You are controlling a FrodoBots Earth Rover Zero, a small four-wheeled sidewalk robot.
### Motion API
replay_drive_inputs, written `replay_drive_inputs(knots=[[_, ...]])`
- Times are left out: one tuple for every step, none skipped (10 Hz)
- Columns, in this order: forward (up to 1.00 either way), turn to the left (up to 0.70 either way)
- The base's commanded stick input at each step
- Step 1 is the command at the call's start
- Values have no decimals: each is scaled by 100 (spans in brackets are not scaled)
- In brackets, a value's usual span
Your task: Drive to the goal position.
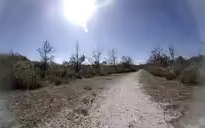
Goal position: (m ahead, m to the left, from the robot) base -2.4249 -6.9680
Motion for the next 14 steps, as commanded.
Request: replay_drive_inputs(knots=[[66,-16],[66,-19],[66,-21],[66,-21],[66,-21],[67,-18],[67,-17],[66,-18],[66,-16],[66,-13],[66,-13],[67,-16],[66,-18],[66,-18]])
